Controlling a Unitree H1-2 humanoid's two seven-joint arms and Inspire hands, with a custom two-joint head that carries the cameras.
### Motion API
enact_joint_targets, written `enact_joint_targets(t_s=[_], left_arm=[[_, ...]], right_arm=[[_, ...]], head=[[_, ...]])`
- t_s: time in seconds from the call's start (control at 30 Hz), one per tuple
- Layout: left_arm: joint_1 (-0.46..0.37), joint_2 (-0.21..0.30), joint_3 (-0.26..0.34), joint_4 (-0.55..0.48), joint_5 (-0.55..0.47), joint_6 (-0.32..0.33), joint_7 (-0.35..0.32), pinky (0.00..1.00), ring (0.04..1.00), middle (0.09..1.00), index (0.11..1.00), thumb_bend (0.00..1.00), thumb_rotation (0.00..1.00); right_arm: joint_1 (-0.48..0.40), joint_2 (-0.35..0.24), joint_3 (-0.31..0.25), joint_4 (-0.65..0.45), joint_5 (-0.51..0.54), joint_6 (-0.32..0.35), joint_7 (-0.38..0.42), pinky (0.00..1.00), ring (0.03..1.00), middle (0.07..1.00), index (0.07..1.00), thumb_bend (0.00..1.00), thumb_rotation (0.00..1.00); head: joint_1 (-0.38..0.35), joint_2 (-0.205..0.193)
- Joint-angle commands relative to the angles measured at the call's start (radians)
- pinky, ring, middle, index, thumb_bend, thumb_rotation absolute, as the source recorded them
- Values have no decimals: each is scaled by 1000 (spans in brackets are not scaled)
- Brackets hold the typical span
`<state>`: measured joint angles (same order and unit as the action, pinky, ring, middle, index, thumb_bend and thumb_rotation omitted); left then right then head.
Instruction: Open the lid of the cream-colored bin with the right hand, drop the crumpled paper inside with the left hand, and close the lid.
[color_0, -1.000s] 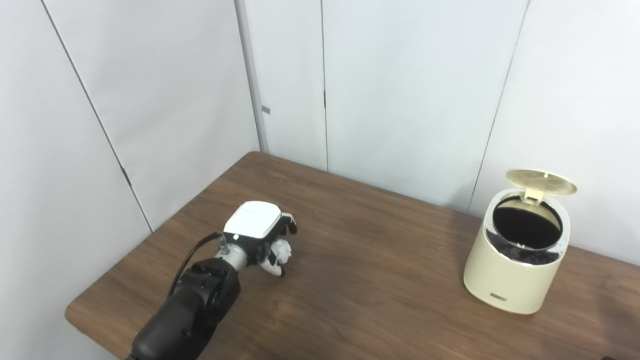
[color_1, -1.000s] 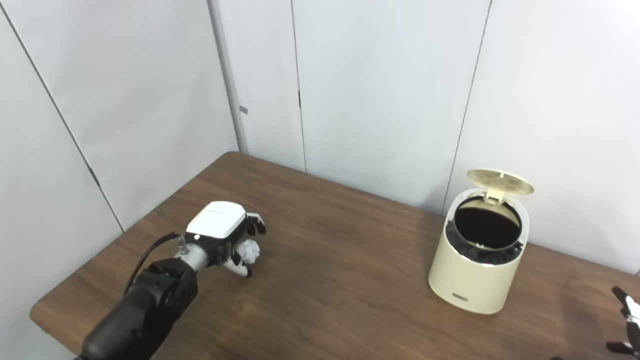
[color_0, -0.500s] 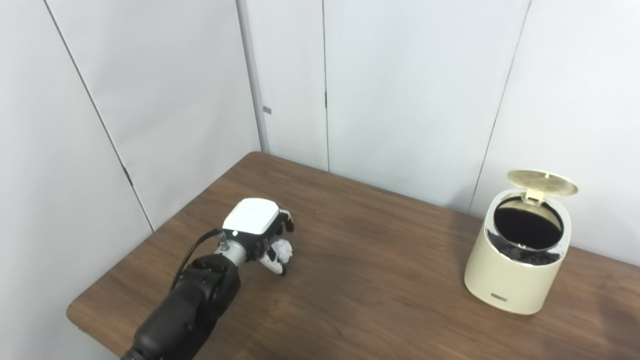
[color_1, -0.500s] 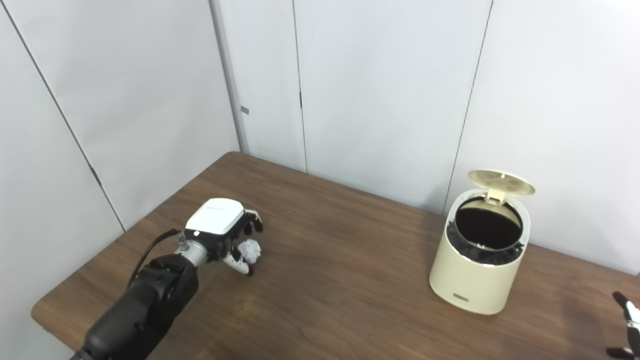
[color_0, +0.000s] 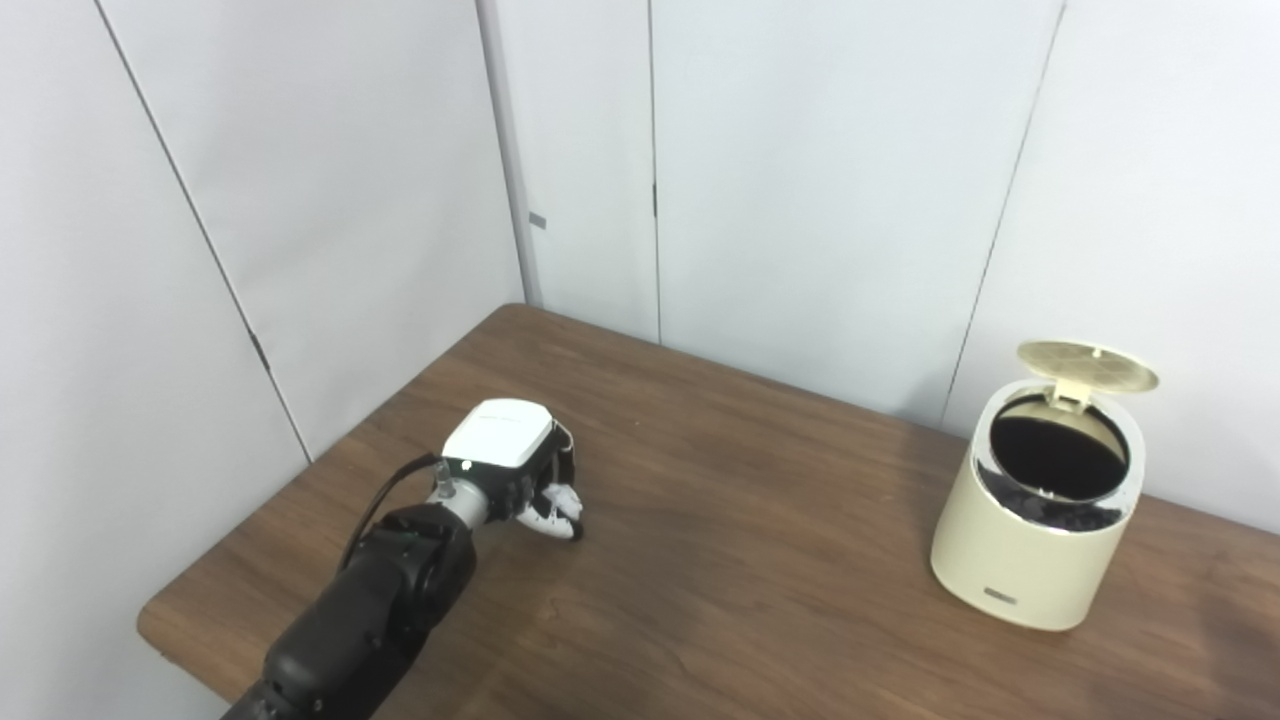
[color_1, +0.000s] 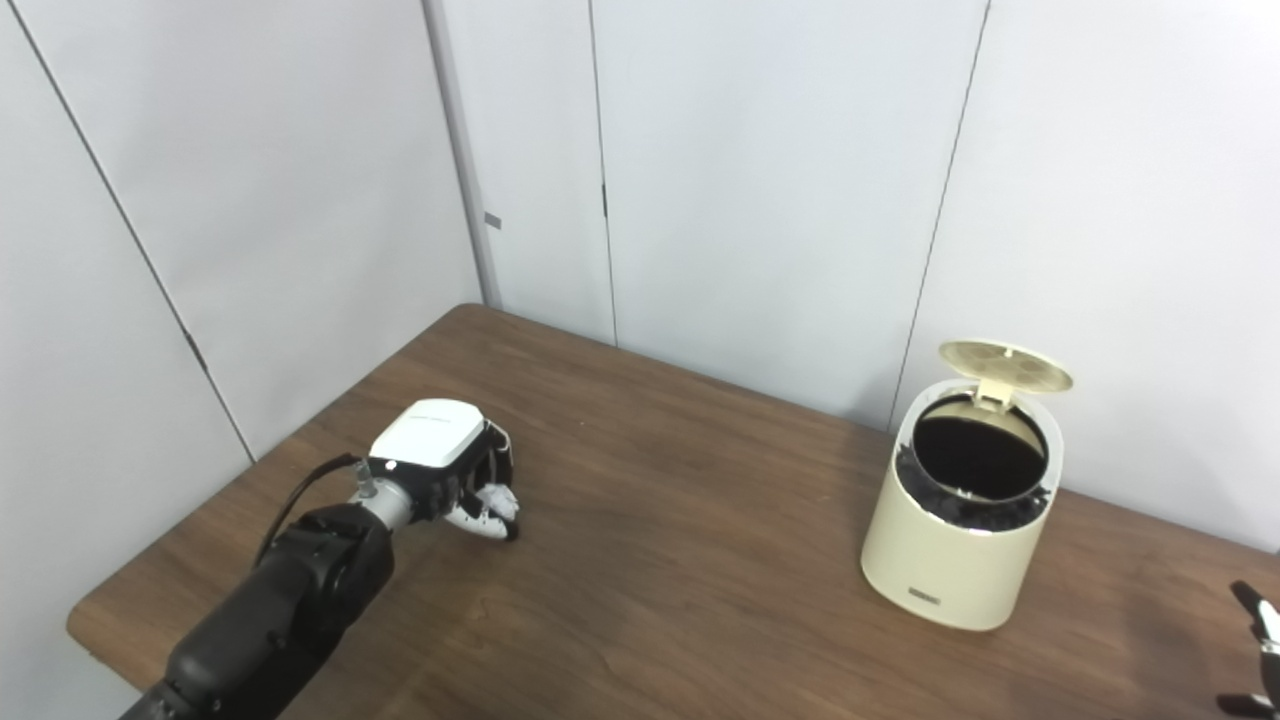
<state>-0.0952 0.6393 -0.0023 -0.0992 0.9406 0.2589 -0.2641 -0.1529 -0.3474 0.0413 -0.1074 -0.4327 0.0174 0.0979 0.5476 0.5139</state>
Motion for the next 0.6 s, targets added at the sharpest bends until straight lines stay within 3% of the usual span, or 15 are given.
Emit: enact_joint_targets(t_s=[0.0, 0.17, 0.23, 0.33, 0.43, 0.5, 0.57], left_arm=[[0, 15, -27, 41, 14, 2, 0, 374, 396, 488, 518, 502, 0], [-1, 20, -54, 59, 10, -3, 14, 368, 394, 489, 517, 502, 0], [0, 21, -60, 65, 1, -14, 30, 330, 374, 464, 527, 500, 0], [-1, 23, -69, 78, -6, -18, 47, 291, 360, 451, 530, 498, 0], [-2, 28, -79, 76, -5, -19, 53, 331, 382, 479, 522, 501, 0], [-2, 31, -80, 66, -13, -18, 50, 304, 365, 457, 529, 498, 0], [-2, 36, -79, 59, -18, -19, 51, 306, 360, 461, 531, 497, 0]], right_arm=[[-27, -26, -12, -44, -1, -19, -6, 745, 975, 1000, 999, 814, 637], [-27, -28, -10, -49, -8, -17, -7, 815, 974, 1000, 1000, 797, 635], [-27, -29, -9, -53, -10, -14, -7, 744, 960, 1000, 1000, 799, 632], [-27, -30, -8, -53, -9, -18, -7, 729, 957, 1000, 1000, 799, 635], [-28, -27, -7, -55, -6, -14, -5, 691, 947, 1000, 997, 796, 623], [-29, -27, -6, -53, -10, -15, -7, 644, 946, 1000, 993, 800, 623], [-29, -27, -6, -48, -11, -18, -9, 666, 950, 1000, 991, 801, 623]], head=[[1, 1], [1, 1], [0, 6], [-2, 7], [-6, 7], [-6, 7], [-6, 7]])
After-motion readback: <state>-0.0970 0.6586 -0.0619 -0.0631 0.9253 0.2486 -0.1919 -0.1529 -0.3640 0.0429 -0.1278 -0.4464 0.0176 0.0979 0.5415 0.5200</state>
